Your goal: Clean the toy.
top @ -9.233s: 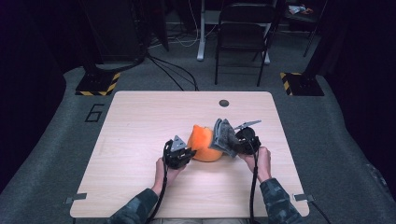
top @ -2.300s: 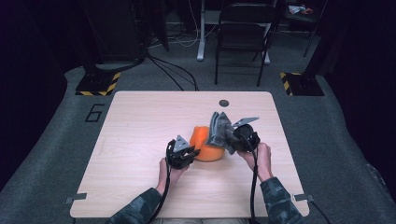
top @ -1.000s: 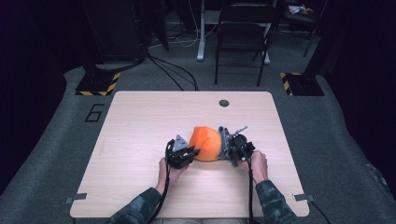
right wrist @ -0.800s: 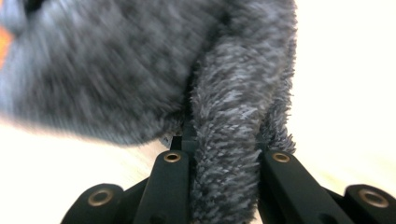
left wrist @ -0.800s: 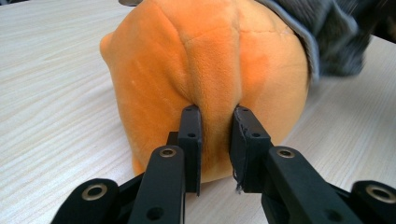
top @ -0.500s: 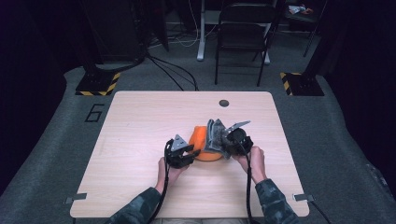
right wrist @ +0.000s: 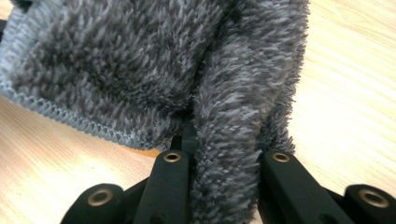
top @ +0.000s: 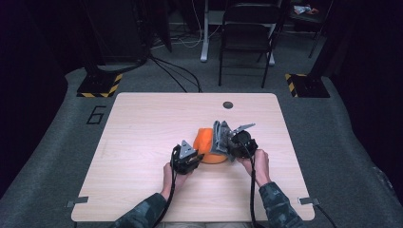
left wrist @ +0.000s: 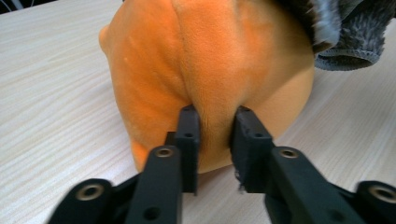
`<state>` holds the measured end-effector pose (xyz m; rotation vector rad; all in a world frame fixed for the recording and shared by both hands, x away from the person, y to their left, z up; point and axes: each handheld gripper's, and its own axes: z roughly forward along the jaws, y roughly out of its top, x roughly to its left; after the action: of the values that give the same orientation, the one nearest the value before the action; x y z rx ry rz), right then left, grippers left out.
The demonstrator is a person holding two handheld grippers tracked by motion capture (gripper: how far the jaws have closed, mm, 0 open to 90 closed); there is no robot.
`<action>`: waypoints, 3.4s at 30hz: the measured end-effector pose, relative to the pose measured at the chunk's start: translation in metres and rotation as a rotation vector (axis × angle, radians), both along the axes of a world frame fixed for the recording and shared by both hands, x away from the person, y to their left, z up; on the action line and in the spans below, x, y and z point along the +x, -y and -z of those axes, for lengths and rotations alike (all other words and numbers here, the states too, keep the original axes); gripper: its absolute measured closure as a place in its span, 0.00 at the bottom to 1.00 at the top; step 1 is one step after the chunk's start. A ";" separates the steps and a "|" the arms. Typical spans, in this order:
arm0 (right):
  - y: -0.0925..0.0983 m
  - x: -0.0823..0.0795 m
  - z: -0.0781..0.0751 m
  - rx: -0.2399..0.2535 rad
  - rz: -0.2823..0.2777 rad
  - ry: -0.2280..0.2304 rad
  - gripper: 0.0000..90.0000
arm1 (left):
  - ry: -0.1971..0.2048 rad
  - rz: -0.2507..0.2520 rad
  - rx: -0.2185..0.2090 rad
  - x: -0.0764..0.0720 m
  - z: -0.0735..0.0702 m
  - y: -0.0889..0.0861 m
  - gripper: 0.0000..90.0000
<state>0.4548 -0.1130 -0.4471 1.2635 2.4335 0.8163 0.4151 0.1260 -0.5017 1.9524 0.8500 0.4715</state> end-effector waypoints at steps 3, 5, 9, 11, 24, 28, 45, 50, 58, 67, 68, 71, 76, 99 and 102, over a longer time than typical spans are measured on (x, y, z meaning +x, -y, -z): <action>0.002 -0.001 -0.008 -0.003 0.006 0.015 0.86 | -0.009 0.010 -0.012 0.000 -0.006 -0.001 0.89; 0.002 -0.004 -0.016 0.008 0.004 0.031 0.86 | -0.002 0.007 -0.033 -0.001 -0.013 -0.001 0.90; -0.005 -0.012 -0.034 0.026 -0.025 0.077 0.86 | -0.014 0.019 -0.071 -0.004 -0.023 -0.001 0.91; -0.014 -0.018 -0.040 0.032 -0.042 0.097 0.86 | -0.012 0.027 -0.076 -0.006 -0.024 0.001 0.92; -0.024 -0.012 -0.017 -0.092 -0.054 0.076 0.86 | -0.039 0.042 -0.082 -0.002 -0.017 -0.002 0.91; -0.013 -0.009 -0.007 -0.107 -0.017 0.041 0.86 | -0.044 0.052 -0.089 0.000 -0.016 -0.004 0.91; 0.018 0.012 0.026 -0.131 0.059 -0.092 0.86 | -0.044 0.057 -0.097 0.004 -0.014 -0.010 0.89; 0.020 0.004 -0.015 -0.011 0.045 -0.004 0.86 | -0.040 0.075 -0.077 0.002 -0.015 -0.009 0.89; -0.016 -0.005 -0.003 -0.055 -0.038 0.021 0.87 | 0.006 0.065 -0.022 0.000 -0.017 -0.006 0.77; -0.008 0.001 0.001 -0.005 -0.018 -0.003 0.87 | 0.056 0.031 0.108 -0.008 -0.014 0.005 0.53; -0.008 0.001 0.001 -0.008 -0.019 0.000 0.87 | 0.057 0.030 0.109 -0.007 -0.012 0.005 0.58; -0.008 0.000 0.001 -0.013 -0.024 0.001 0.87 | 0.050 0.027 0.089 -0.004 -0.008 0.003 0.74; -0.008 -0.003 -0.012 -0.011 -0.020 0.011 0.86 | 0.054 0.042 0.064 -0.004 -0.007 0.001 0.89; -0.010 -0.007 -0.002 -0.110 -0.019 0.010 0.87 | 0.038 0.073 0.026 -0.005 -0.009 0.005 0.92; -0.001 -0.002 0.006 -0.116 0.003 -0.036 0.87 | 0.034 0.070 0.020 -0.004 -0.009 0.004 0.92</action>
<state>0.4525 -0.1121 -0.4531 1.2485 2.4676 0.6472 0.4109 0.1218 -0.4926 1.9804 0.7548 0.4723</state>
